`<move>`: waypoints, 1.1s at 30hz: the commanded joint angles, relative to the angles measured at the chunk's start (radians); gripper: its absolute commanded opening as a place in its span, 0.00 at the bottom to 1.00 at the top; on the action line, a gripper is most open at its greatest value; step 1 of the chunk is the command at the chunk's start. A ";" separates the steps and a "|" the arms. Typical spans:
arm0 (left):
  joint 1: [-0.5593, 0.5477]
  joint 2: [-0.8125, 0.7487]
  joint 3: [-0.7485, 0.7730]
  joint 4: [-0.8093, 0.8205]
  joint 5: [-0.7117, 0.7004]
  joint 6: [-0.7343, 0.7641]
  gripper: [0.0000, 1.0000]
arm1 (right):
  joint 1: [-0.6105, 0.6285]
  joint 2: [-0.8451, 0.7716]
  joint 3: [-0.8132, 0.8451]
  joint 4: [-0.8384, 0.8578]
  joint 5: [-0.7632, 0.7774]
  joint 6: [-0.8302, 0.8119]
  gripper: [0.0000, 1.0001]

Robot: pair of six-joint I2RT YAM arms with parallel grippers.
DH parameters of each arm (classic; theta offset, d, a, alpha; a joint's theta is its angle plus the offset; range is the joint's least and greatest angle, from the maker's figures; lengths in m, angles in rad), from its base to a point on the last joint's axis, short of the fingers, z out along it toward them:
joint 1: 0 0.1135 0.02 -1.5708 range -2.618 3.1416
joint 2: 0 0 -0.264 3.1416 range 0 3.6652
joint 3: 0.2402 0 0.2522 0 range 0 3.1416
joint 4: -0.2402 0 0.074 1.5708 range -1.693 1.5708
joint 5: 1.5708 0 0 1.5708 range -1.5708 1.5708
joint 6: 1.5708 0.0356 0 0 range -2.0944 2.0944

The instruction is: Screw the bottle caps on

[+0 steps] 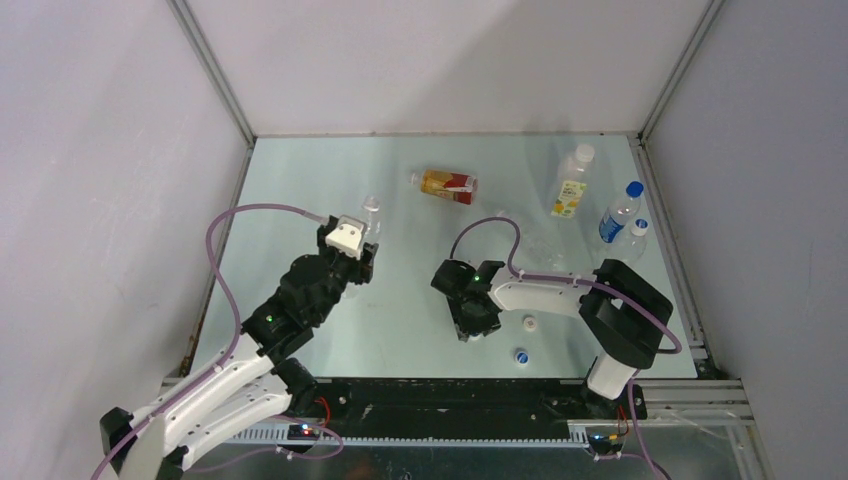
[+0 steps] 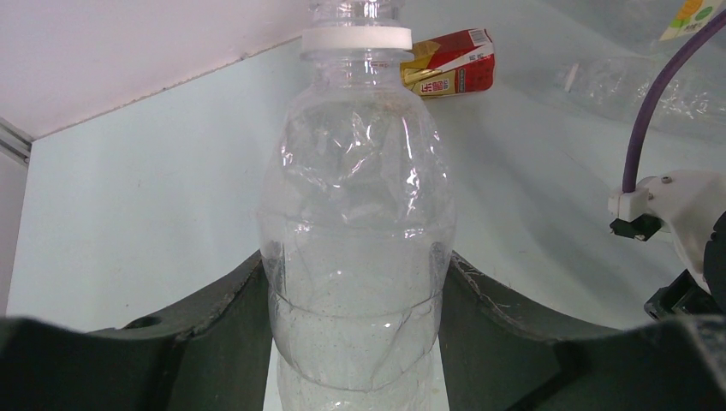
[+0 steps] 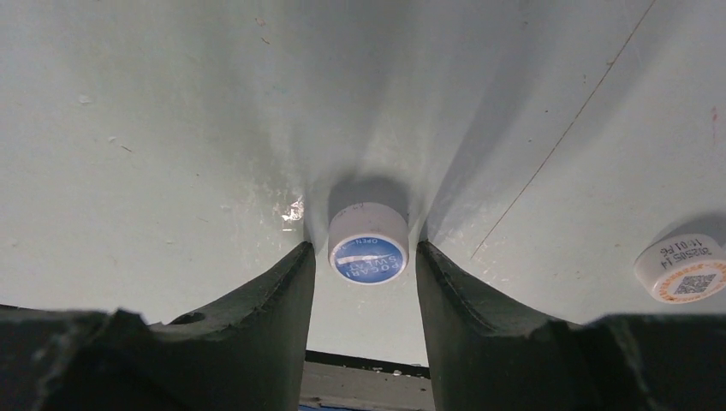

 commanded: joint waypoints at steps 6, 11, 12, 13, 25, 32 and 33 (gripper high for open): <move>0.006 0.010 0.028 0.011 0.020 0.002 0.41 | 0.003 0.027 0.028 0.046 0.036 0.017 0.48; 0.006 0.023 0.037 -0.006 0.028 0.005 0.40 | 0.002 0.030 0.028 0.050 0.040 0.019 0.45; 0.006 0.026 0.039 -0.008 0.029 0.005 0.39 | 0.001 0.030 0.028 0.053 0.038 0.019 0.44; 0.006 0.031 0.044 -0.012 0.031 0.004 0.39 | 0.000 0.029 0.030 0.053 0.038 0.019 0.42; 0.007 0.058 0.054 -0.034 0.077 0.023 0.40 | -0.016 -0.077 0.048 0.037 0.019 -0.042 0.07; 0.006 0.135 0.089 -0.100 0.226 0.085 0.39 | -0.060 -0.251 0.058 0.068 -0.024 -0.124 0.00; 0.007 0.140 0.099 -0.106 0.229 0.091 0.39 | -0.075 -0.290 0.059 0.075 -0.030 -0.131 0.00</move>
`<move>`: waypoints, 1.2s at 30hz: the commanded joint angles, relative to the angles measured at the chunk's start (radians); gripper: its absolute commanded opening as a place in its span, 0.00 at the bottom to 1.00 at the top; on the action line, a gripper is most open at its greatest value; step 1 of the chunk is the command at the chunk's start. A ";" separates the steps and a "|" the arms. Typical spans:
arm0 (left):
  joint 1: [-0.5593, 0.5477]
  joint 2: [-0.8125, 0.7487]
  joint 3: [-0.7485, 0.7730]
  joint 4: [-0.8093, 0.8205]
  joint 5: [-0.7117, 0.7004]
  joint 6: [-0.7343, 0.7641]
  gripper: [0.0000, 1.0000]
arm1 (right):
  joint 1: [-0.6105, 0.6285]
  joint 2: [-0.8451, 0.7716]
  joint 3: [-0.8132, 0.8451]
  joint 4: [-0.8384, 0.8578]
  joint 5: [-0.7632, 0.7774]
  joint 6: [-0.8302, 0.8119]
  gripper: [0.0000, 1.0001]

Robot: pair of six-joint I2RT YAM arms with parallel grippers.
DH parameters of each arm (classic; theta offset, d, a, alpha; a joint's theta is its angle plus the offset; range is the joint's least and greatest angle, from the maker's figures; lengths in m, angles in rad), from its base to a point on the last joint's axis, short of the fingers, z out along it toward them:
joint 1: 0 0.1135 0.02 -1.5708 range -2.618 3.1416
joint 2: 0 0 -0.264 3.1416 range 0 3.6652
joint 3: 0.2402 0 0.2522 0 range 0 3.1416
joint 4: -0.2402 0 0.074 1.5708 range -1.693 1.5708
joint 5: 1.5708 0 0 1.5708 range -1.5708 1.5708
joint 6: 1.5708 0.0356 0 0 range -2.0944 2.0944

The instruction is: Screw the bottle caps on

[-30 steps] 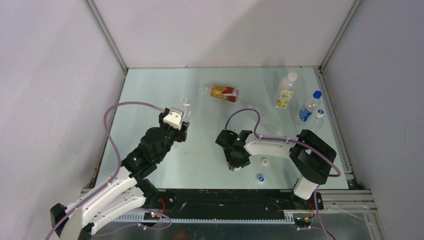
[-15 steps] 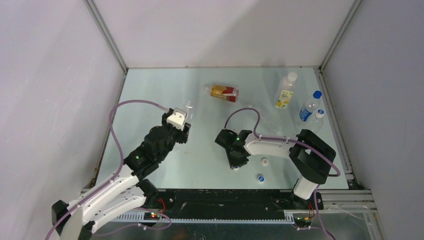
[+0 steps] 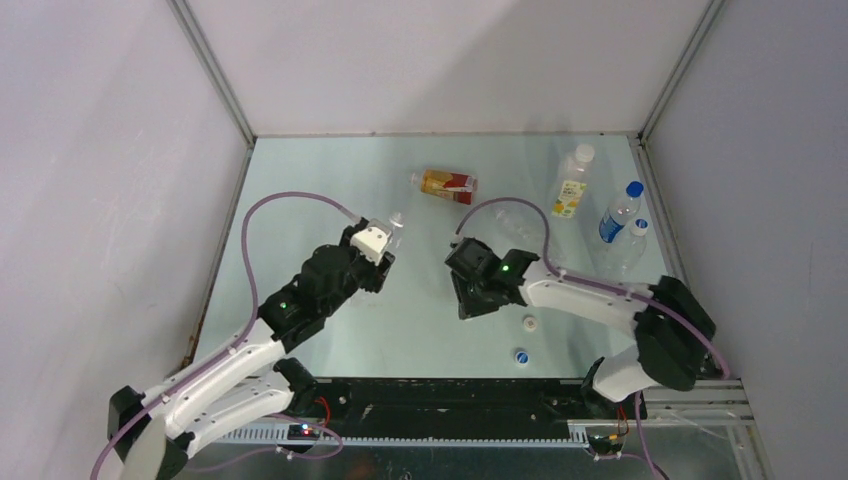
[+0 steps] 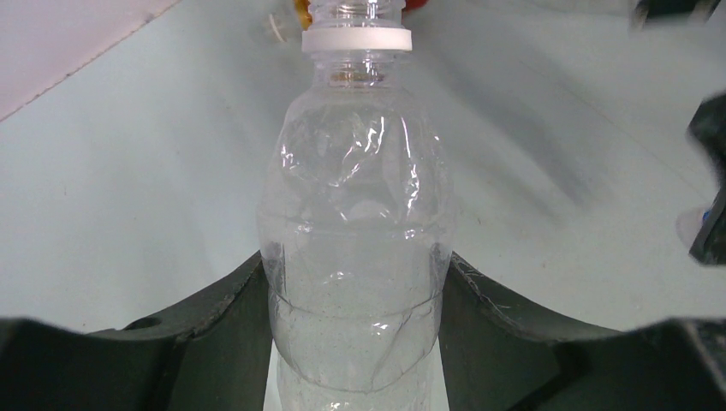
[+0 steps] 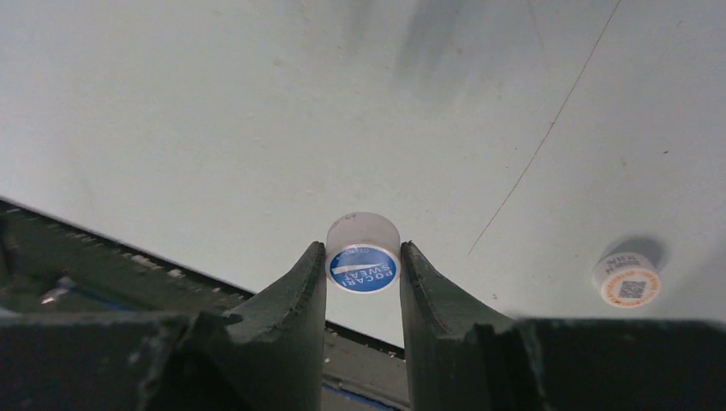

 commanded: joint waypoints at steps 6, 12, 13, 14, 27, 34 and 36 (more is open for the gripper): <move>0.022 0.064 0.109 -0.072 0.156 0.084 0.35 | -0.122 -0.301 0.051 0.075 -0.106 -0.182 0.00; 0.061 0.121 0.163 -0.127 0.352 0.129 0.28 | -0.238 -0.412 0.086 0.047 -0.261 -0.380 0.00; 0.064 0.120 0.163 -0.124 0.373 0.134 0.28 | -0.249 -0.430 0.088 0.054 -0.326 -0.432 0.00; 0.070 0.120 0.164 -0.117 0.417 0.135 0.28 | -0.260 -0.439 0.088 0.057 -0.358 -0.479 0.00; 0.075 0.152 0.231 -0.219 0.799 0.290 0.26 | -0.252 -0.568 0.088 0.132 -0.677 -0.989 0.00; 0.070 0.150 0.254 -0.264 0.907 0.361 0.24 | -0.239 -0.561 0.089 0.151 -0.851 -1.170 0.00; 0.067 0.143 0.259 -0.272 0.916 0.376 0.23 | -0.238 -0.560 0.089 0.169 -0.867 -1.182 0.00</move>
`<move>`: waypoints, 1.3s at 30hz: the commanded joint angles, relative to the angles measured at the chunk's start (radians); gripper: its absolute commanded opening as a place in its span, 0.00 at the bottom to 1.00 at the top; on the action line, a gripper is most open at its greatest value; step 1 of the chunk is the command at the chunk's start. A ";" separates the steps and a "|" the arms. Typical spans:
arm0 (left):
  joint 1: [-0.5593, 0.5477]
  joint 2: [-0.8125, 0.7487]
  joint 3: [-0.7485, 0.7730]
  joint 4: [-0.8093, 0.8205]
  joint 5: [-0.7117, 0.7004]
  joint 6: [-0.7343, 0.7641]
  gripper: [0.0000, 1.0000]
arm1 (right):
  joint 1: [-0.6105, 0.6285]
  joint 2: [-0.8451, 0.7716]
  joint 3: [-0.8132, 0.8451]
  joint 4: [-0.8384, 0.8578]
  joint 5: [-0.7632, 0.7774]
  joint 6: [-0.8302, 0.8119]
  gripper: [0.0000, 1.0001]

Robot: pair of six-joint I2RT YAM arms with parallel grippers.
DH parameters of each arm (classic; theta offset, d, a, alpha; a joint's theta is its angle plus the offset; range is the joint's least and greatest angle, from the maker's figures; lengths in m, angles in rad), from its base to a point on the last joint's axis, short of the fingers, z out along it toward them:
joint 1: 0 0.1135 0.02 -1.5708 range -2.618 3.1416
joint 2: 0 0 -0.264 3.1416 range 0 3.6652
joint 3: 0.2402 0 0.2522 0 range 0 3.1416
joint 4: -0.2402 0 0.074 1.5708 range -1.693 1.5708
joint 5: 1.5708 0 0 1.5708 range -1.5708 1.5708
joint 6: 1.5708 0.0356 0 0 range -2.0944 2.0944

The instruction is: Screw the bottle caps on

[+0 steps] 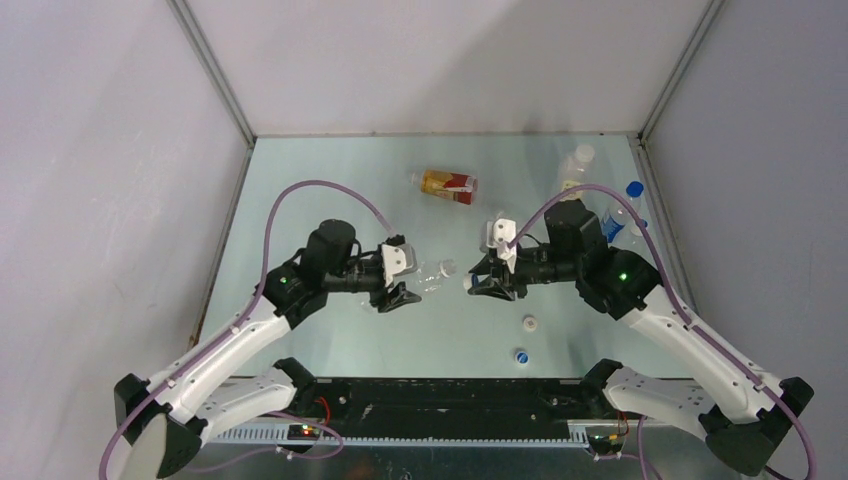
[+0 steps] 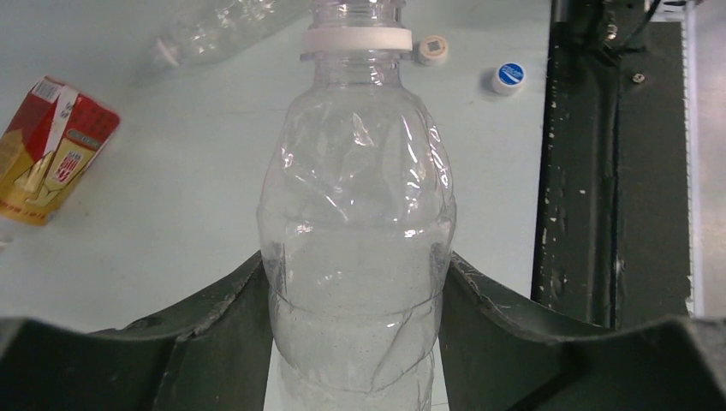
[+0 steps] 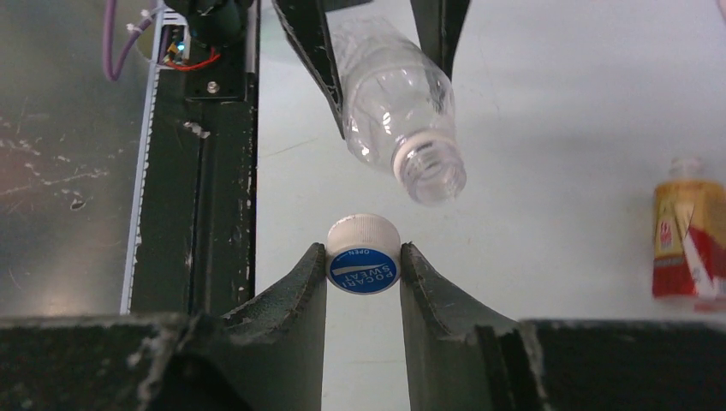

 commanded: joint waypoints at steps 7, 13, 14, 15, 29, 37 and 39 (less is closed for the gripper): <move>-0.012 -0.042 0.049 -0.023 0.110 0.087 0.23 | 0.005 0.009 0.036 0.104 -0.162 -0.152 0.00; -0.026 -0.051 0.053 -0.023 0.130 0.087 0.23 | 0.006 0.029 0.037 0.123 -0.153 -0.157 0.00; -0.030 -0.053 0.054 -0.021 0.132 0.086 0.23 | 0.007 0.031 0.037 0.131 -0.146 -0.154 0.00; -0.032 -0.053 0.054 -0.020 0.134 0.084 0.23 | 0.006 0.035 0.036 0.134 -0.145 -0.154 0.00; -0.046 -0.070 0.043 0.031 0.121 0.055 0.20 | 0.021 0.061 0.037 0.102 -0.161 -0.191 0.00; -0.049 -0.057 0.051 0.029 0.136 0.044 0.18 | 0.028 0.066 0.037 0.100 -0.155 -0.218 0.00; -0.050 -0.054 0.054 0.027 0.139 0.041 0.16 | 0.033 0.069 0.037 0.092 -0.156 -0.240 0.00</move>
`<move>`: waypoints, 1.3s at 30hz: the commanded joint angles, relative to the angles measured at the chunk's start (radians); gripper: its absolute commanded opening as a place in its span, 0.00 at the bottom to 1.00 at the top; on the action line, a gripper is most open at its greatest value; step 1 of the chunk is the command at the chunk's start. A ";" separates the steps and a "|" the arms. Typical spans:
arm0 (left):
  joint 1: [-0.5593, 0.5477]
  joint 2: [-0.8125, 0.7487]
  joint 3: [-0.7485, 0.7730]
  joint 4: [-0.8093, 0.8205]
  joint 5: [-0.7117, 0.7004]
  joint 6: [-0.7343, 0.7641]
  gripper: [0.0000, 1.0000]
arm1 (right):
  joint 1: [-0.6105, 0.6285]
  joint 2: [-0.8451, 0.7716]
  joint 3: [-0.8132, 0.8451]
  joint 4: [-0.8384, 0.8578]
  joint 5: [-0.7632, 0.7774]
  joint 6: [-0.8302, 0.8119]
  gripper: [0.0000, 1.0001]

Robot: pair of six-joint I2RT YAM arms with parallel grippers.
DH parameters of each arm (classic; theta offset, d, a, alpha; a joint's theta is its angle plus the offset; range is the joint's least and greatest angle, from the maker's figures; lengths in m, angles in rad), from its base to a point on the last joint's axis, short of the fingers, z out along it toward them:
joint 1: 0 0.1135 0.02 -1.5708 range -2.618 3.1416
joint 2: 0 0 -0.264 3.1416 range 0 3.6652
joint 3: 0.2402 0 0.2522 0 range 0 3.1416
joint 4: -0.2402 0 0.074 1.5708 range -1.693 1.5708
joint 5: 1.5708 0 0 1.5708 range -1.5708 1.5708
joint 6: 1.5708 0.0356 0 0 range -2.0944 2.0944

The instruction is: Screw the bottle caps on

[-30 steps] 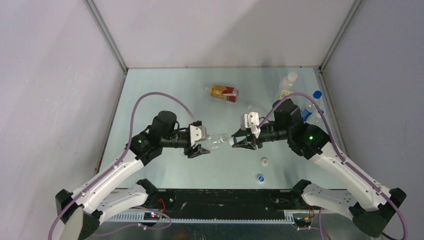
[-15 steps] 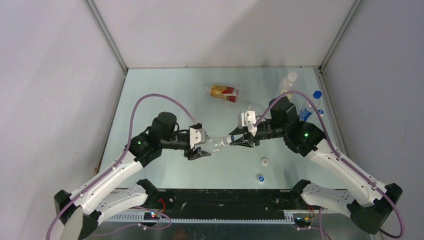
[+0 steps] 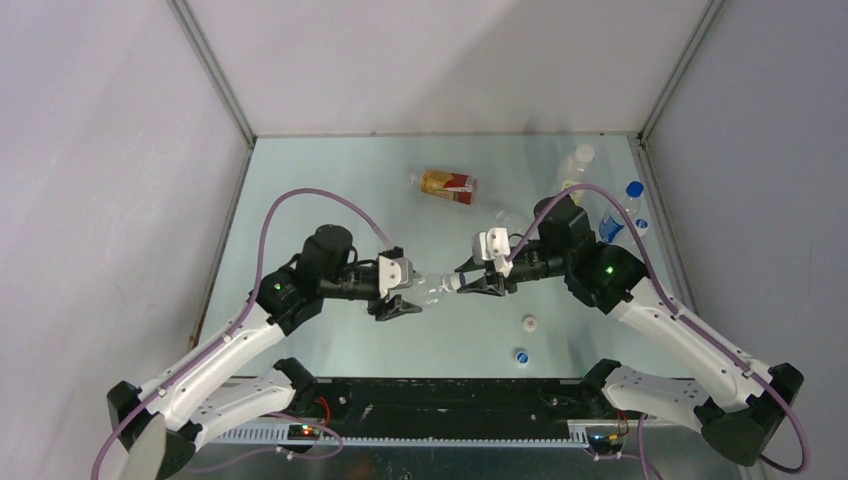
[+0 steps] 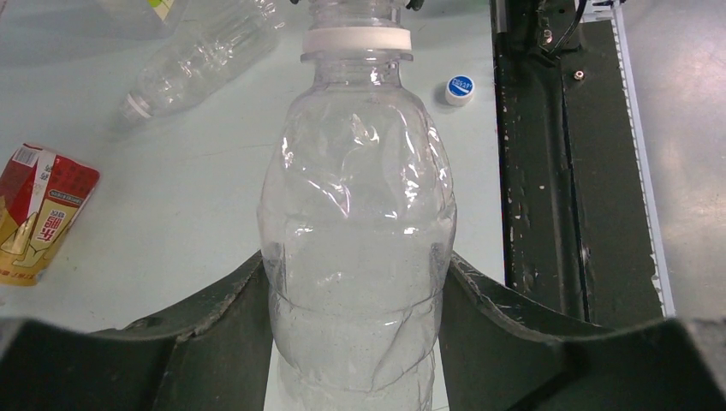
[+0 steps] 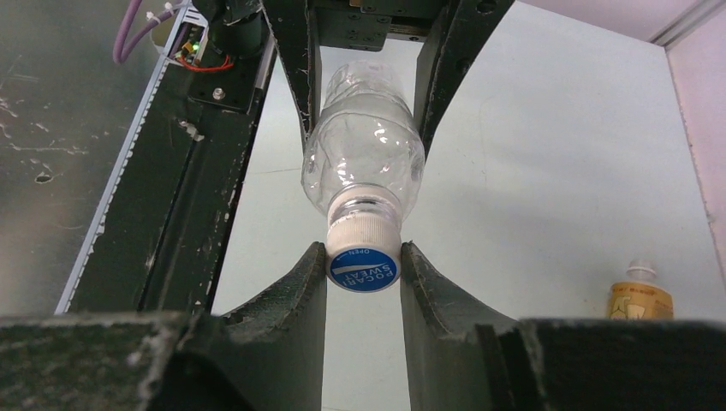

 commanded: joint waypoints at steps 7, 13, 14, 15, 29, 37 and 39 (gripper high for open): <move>-0.010 0.013 0.075 0.027 0.066 -0.025 0.11 | 0.029 0.021 0.036 -0.083 -0.002 -0.195 0.00; -0.010 0.056 0.117 -0.028 0.130 -0.029 0.02 | 0.041 0.025 0.035 -0.136 0.003 -0.335 0.00; -0.010 0.072 0.136 -0.066 0.131 -0.013 0.02 | 0.042 0.025 0.036 -0.139 0.004 -0.353 0.00; -0.010 0.082 0.146 -0.087 0.137 0.007 0.01 | 0.042 0.025 0.035 -0.141 0.003 -0.360 0.00; -0.013 0.041 0.074 0.113 0.126 -0.111 0.00 | 0.043 0.062 0.035 -0.065 -0.061 -0.222 0.00; -0.049 -0.022 0.022 0.218 -0.060 -0.107 0.00 | 0.045 0.084 0.036 0.018 -0.012 0.080 0.00; -0.069 -0.032 0.013 0.236 -0.124 -0.100 0.00 | 0.056 0.086 0.035 0.042 0.059 0.179 0.00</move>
